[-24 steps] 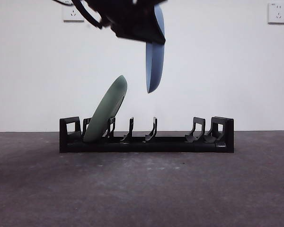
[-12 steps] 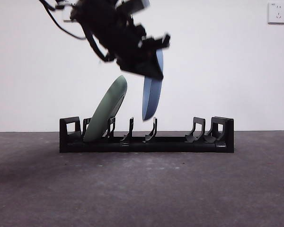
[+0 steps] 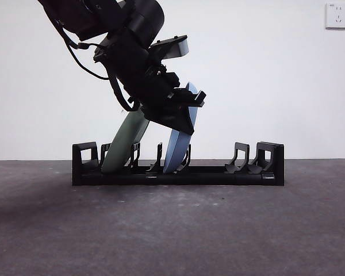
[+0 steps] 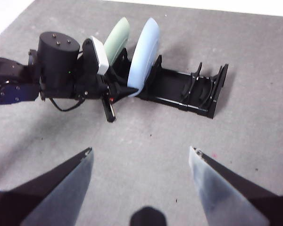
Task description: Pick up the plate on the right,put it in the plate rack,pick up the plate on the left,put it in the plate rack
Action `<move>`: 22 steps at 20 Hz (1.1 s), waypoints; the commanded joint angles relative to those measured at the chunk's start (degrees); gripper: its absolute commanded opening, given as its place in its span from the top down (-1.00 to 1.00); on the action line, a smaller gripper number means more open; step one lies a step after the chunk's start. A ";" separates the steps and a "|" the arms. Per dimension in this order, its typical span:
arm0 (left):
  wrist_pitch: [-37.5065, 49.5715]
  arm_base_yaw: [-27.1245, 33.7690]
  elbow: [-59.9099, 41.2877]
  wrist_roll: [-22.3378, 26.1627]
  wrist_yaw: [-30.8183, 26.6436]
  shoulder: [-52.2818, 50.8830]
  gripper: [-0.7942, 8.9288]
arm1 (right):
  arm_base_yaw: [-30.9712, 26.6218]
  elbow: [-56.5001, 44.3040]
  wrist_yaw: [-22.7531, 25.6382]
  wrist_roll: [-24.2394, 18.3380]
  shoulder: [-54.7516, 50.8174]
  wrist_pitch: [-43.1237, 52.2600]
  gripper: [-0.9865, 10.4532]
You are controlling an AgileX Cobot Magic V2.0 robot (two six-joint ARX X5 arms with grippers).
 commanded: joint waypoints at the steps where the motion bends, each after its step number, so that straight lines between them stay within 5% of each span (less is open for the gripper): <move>1: -1.31 0.11 -0.35 -0.02 -0.22 1.73 0.85 | 0.04 -0.22 -0.17 -0.35 -0.13 -0.33 0.22; 11: -4.17 -0.33 -0.33 0.94 -2.01 1.73 0.81 | 0.04 -0.22 -0.20 -0.96 -0.13 -0.35 0.22; 15: -5.14 -0.39 -0.22 0.04 -2.01 1.70 0.31 | 0.04 -0.22 -0.20 -1.03 -0.13 -0.35 0.22; 22: -6.14 -0.50 -0.20 -0.68 -0.74 -0.52 0.31 | 0.04 -0.22 -0.20 -1.09 -0.13 -0.33 0.22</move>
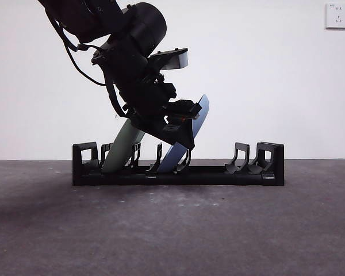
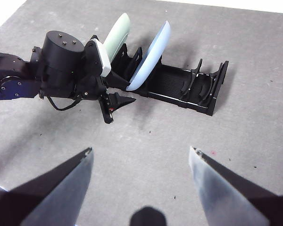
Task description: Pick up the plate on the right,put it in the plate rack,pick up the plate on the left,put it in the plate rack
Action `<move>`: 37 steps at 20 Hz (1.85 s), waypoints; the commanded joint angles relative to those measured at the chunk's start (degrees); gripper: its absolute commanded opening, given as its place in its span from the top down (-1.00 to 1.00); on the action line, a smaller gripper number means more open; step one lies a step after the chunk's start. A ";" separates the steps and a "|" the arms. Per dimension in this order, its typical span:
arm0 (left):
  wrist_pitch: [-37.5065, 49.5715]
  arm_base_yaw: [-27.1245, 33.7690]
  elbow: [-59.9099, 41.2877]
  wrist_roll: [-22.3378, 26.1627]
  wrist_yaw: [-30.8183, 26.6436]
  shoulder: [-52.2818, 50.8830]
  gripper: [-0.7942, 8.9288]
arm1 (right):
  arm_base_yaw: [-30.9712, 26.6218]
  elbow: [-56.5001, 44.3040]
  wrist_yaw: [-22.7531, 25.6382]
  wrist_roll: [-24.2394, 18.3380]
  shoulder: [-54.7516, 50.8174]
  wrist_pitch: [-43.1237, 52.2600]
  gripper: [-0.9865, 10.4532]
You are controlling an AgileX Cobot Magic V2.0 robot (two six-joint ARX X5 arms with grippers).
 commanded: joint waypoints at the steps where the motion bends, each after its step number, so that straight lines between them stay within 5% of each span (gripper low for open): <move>1: -0.31 -0.33 -0.50 -1.46 1.29 -2.19 0.31 | 0.04 -0.22 -0.17 -0.48 -0.13 0.11 0.22; 10: -14.14 -1.31 -0.50 -8.24 1.49 -23.67 0.31 | 0.04 -0.22 -0.42 -2.40 0.85 -0.52 0.22; 19: -40.85 -2.23 -0.50 -11.23 7.37 -49.35 0.33 | 0.04 -0.26 -9.86 -8.02 4.15 -5.05 0.23; 23: -42.84 -2.23 -0.50 -11.28 7.37 -54.77 0.37 | 0.04 -0.26 -10.05 -8.35 4.48 -5.05 0.51; 25: -43.36 -2.23 -0.50 -11.26 7.39 -55.82 0.86 | 0.04 -0.26 -10.05 -8.35 4.50 -5.05 0.52; 28: -43.89 -2.23 -0.50 -11.28 7.41 -56.00 0.85 | 0.04 -0.26 -10.05 -8.39 4.48 -5.05 0.86; 37: -43.89 -2.23 -0.50 -11.23 7.37 -55.95 0.85 | 0.02 -0.26 -8.48 -7.58 5.31 -4.98 0.82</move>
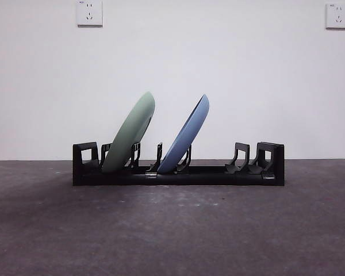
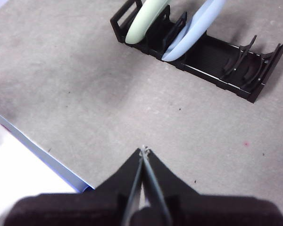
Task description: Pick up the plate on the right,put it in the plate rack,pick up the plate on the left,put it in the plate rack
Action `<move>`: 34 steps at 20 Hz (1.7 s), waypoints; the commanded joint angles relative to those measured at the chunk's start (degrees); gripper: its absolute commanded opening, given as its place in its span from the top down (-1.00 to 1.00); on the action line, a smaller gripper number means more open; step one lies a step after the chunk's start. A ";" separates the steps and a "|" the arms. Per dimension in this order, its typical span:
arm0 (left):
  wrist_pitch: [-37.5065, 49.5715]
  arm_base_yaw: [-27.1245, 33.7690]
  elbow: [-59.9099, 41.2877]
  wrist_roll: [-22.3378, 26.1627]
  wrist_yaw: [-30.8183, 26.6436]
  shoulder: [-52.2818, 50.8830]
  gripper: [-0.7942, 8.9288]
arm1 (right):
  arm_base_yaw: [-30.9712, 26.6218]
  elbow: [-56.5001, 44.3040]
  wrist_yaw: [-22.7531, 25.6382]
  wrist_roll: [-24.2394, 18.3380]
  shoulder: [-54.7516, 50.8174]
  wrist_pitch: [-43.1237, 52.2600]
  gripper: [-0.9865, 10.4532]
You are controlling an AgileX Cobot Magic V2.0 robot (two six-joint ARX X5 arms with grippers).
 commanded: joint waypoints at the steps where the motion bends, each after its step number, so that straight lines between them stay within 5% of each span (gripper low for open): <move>1: 0.07 -0.04 -0.46 -0.35 0.17 -0.04 0.85 | 0.02 -0.24 1.46 0.04 0.52 -1.25 0.82; 9: 0.31 0.33 -0.46 1.18 -1.03 0.13 0.85 | 0.02 -0.24 6.01 -0.04 1.62 -1.27 0.82; 12: 3.48 2.64 -0.46 2.60 -10.10 0.02 0.84 | 0.02 -0.22 6.82 -0.04 2.14 -1.27 0.82; 15: 7.76 9.42 -0.70 9.70 -15.54 -0.74 0.85 | 0.02 -0.22 7.26 -0.04 2.78 -1.25 0.82; 17: 13.22 17.25 -2.95 13.07 -13.44 -3.78 0.84 | 0.02 -0.22 7.23 -0.04 3.10 -1.25 0.82; 20: 27.69 28.39 -14.40 13.77 -6.80 -12.26 0.84 | 0.02 -0.22 7.50 -0.04 3.41 -1.27 0.82; 23: 36.72 33.75 -28.28 13.84 -9.31 -20.41 0.84 | 0.02 -0.22 7.89 -0.04 3.85 -1.27 0.82; 29: 46.01 35.67 -55.63 12.11 -9.27 -35.50 0.84 | 0.02 -0.22 7.89 -0.04 4.61 -1.27 0.82; 34: 46.62 36.30 -68.87 7.45 -9.46 -44.72 0.85 | 0.02 -0.22 7.87 -0.04 4.74 -1.27 0.82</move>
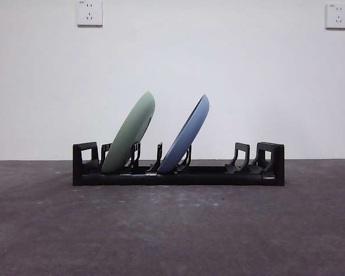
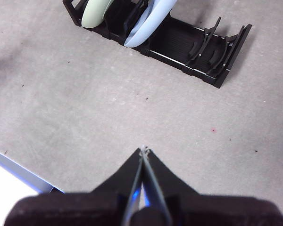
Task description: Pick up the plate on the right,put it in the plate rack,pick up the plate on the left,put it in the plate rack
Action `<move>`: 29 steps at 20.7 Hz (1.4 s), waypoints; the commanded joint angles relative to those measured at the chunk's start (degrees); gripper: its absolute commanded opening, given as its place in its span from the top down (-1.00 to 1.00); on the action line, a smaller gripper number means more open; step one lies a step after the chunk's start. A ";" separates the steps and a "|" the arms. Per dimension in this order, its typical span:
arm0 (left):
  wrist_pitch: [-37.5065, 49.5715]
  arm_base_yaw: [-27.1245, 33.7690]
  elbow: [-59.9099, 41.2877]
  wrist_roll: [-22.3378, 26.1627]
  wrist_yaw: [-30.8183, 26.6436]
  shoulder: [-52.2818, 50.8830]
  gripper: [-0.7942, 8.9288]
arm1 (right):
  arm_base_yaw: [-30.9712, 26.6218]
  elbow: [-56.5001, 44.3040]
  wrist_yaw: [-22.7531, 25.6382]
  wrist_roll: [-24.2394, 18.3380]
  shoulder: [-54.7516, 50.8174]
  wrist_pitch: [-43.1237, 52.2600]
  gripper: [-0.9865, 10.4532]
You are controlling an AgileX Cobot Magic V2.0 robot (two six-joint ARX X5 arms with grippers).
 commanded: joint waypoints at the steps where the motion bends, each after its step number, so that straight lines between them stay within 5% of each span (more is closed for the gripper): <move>1: 0.76 0.33 -3.93 -3.21 -0.13 -3.37 0.84 | 0.02 -0.22 0.04 -0.04 0.13 -1.25 0.82; 7: -5.57 0.33 -7.56 -4.81 -0.07 -9.14 0.84 | 0.02 -0.22 0.02 -0.04 0.13 -1.25 0.82; 23: -5.29 0.31 -7.54 -7.37 1.62 -5.88 0.84 | 0.04 -0.22 0.09 -0.09 0.37 -1.25 0.82; 26: -5.27 0.31 -7.54 -7.37 1.62 -5.01 0.84 | -2.47 -0.22 4.20 -4.59 -2.12 5.31 0.82; 29: -5.27 0.31 -7.54 -7.37 1.64 -4.63 0.84 | -7.61 -3.54 -2.45 -4.72 -8.50 18.49 0.82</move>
